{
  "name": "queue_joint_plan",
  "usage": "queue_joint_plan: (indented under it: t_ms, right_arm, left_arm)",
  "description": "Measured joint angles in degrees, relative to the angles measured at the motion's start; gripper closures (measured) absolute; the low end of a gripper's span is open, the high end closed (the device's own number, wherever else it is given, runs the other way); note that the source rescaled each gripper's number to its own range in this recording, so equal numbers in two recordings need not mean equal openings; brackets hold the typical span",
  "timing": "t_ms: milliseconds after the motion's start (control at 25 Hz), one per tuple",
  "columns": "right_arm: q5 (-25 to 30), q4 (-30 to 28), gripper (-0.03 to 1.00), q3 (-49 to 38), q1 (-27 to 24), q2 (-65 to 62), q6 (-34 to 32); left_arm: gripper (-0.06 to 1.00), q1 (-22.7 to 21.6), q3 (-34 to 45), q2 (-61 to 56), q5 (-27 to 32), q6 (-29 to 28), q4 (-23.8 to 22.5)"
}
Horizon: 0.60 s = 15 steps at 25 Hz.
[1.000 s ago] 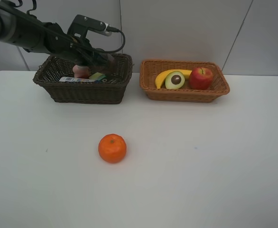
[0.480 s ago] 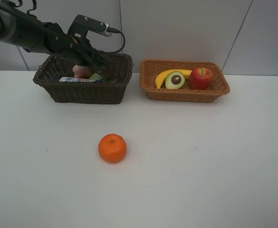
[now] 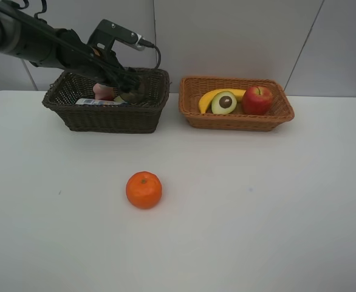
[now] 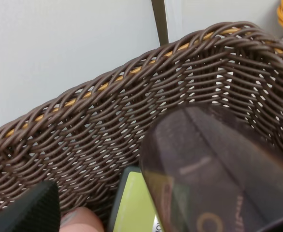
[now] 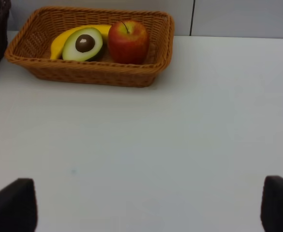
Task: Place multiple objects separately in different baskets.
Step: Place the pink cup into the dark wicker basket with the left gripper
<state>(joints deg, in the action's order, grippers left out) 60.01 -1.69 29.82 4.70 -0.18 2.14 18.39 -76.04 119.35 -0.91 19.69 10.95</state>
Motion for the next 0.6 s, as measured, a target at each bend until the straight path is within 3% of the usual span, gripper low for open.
queue_joint_plan:
  t_ms: [600]
  right_arm:
    - [0.00, 0.00, -0.01, 0.00, 0.00, 0.00, 0.00]
  left_arm:
    - [-0.05, 0.00, 0.00, -2.21, 2.43, 0.00, 0.05]
